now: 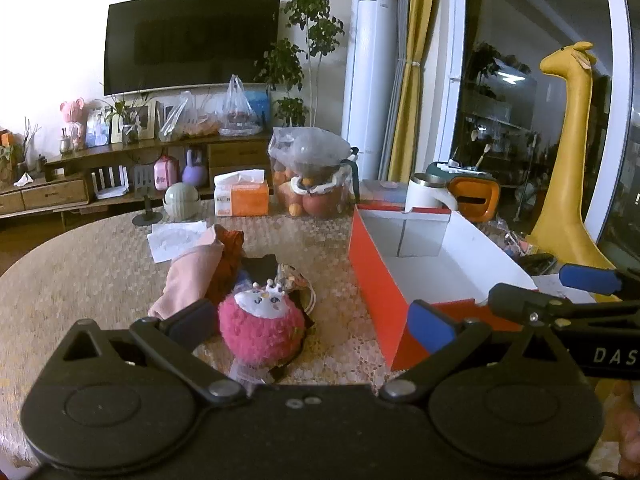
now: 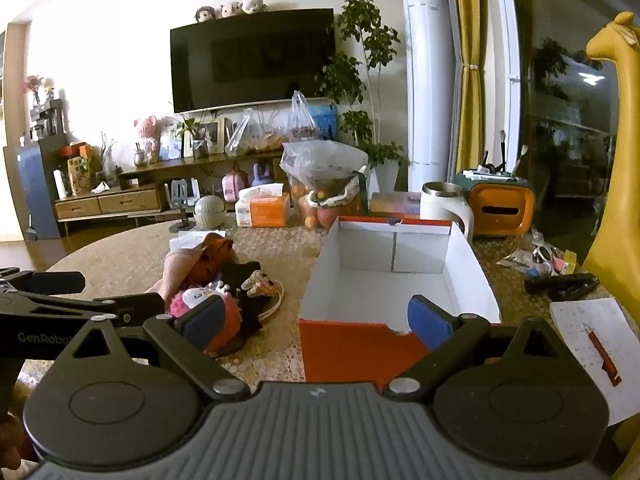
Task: Organize objects
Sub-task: 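Move the left tool toward the pink fluffy plush toy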
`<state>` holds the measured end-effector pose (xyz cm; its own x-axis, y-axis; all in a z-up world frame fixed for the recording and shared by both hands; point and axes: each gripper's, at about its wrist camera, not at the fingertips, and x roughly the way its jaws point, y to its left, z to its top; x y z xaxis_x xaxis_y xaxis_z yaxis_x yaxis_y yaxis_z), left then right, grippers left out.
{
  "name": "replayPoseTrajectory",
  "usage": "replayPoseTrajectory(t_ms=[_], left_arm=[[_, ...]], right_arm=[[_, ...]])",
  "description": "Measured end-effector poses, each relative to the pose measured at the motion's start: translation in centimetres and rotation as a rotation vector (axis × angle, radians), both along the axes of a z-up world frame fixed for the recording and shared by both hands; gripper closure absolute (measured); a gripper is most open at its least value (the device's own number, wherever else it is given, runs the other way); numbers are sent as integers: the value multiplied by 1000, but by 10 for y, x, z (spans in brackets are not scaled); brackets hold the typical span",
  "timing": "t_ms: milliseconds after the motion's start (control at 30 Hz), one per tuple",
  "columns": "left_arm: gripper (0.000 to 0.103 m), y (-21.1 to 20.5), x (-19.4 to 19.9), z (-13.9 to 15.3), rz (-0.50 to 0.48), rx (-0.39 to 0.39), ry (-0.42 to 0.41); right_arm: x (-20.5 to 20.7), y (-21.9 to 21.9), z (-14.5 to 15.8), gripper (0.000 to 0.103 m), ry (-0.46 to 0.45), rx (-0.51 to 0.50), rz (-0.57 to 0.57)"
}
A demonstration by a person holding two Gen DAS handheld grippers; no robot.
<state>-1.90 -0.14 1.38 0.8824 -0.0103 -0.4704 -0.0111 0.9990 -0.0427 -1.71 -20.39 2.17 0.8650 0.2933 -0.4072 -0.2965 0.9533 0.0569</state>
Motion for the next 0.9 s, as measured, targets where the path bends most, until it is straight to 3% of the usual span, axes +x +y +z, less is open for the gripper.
replayPoseTrajectory(t_ms=[500, 900], left_arm=[[1, 1, 0, -1, -6, 15, -8], [1, 2, 17, -9, -33, 14, 35]], right_arm=[[-2, 1, 0, 5, -17, -5, 9], [10, 5, -1, 5, -31, -41, 7]])
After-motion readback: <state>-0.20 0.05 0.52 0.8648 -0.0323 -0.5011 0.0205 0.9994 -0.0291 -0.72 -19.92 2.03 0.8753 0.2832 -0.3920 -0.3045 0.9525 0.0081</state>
